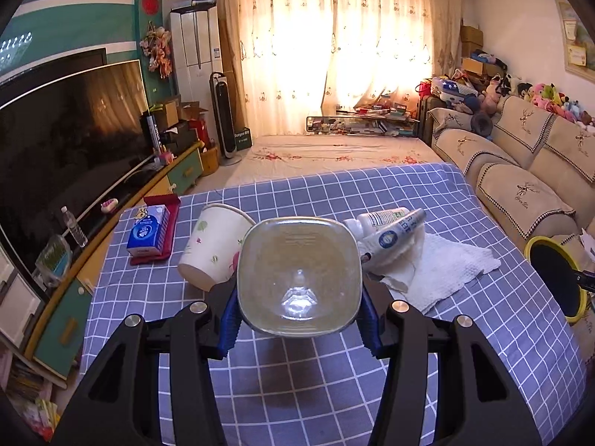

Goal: Collect trash
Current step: 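Lift the white-green bottle and carry it over the yellow bin with the left gripper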

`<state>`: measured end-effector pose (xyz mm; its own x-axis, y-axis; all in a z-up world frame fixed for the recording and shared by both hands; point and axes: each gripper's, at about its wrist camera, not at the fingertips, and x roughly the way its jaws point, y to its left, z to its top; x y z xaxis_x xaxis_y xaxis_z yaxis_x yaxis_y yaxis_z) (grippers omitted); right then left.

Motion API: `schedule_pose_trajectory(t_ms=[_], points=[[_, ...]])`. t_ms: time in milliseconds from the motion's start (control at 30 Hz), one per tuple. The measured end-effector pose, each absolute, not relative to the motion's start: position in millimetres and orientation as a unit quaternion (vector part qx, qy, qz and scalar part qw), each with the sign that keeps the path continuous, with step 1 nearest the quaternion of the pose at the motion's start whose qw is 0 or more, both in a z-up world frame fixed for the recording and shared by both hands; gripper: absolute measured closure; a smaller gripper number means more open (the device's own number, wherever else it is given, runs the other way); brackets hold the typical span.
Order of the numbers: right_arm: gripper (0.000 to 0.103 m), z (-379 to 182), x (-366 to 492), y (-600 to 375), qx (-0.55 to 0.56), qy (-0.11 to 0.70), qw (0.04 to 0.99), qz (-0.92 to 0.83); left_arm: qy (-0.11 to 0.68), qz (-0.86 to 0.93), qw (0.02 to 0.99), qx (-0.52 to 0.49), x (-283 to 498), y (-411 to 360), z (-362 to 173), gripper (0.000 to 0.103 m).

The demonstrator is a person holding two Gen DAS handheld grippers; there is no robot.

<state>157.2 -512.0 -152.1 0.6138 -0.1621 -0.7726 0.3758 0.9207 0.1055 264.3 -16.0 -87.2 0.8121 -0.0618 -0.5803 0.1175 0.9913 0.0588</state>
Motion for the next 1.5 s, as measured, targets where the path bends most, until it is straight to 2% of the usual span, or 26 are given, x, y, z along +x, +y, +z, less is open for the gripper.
schedule_pose_trajectory(t_ms=[700,1233,1500], points=[[0.027,-148,152,-517,0.129,0.408,0.89,-0.155,0.286,-0.052,0.955,0.058,298,-27,-78,0.052],[0.027,-145,144,-520,0.138,0.4,0.894,-0.149,0.269,-0.121,0.952,0.079,245,-59,-29,0.052],[0.027,-145,132,-536,0.152,0.391,0.895,-0.153,0.267,-0.212,0.936,0.089,223,-119,-10,0.052]])
